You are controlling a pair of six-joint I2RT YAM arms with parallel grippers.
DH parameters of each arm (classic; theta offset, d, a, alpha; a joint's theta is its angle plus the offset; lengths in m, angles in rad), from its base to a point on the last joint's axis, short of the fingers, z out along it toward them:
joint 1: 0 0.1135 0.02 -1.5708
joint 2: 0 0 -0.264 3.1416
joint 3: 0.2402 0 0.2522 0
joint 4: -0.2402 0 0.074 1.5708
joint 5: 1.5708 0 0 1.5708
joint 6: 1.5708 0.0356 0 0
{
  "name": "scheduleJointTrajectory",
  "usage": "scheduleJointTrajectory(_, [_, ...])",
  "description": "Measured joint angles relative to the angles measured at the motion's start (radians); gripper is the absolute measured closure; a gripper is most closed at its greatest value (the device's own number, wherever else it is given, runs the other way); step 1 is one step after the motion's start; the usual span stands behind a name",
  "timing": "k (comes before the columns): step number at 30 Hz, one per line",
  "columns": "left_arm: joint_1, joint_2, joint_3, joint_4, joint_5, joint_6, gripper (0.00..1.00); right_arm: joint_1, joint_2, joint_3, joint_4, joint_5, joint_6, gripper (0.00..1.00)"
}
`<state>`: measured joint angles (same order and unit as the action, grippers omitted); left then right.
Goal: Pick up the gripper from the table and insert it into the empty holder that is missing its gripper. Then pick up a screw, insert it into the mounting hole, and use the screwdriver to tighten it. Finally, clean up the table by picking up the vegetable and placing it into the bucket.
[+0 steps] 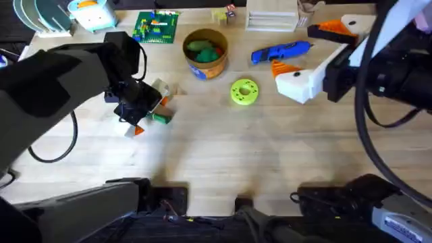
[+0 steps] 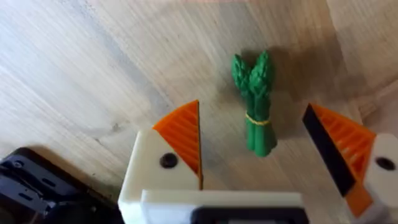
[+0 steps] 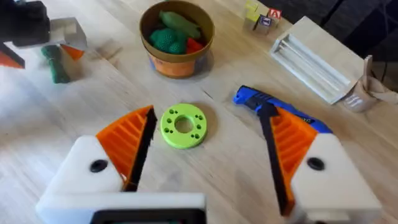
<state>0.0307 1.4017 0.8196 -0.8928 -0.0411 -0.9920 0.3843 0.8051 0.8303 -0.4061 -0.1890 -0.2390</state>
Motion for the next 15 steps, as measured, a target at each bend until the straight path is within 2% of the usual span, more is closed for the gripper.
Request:
scheduleJointTrajectory(3, [0.0,0.0,-0.004,0.005,-0.009,-0.004,0.005,0.0,0.0,0.0,0.0,0.0,0.0,0.01])
scheduleJointTrajectory(7, [0.0,0.0,-0.015,0.01,-0.009,-0.004,0.074,0.0,0.0,0.0,0.0,0.0,0.0,0.01])
scheduleJointTrajectory(12, [0.0,0.023,-0.017,0.016,-0.009,-0.004,0.079,0.0,0.0,0.0,0.0,0.0,0.0,0.011])
scheduleJointTrajectory(15, [0.0,0.056,-0.012,0.02,-0.001,-0.007,0.156,0.0,0.0,0.0,0.0,0.0,0.0,0.01])
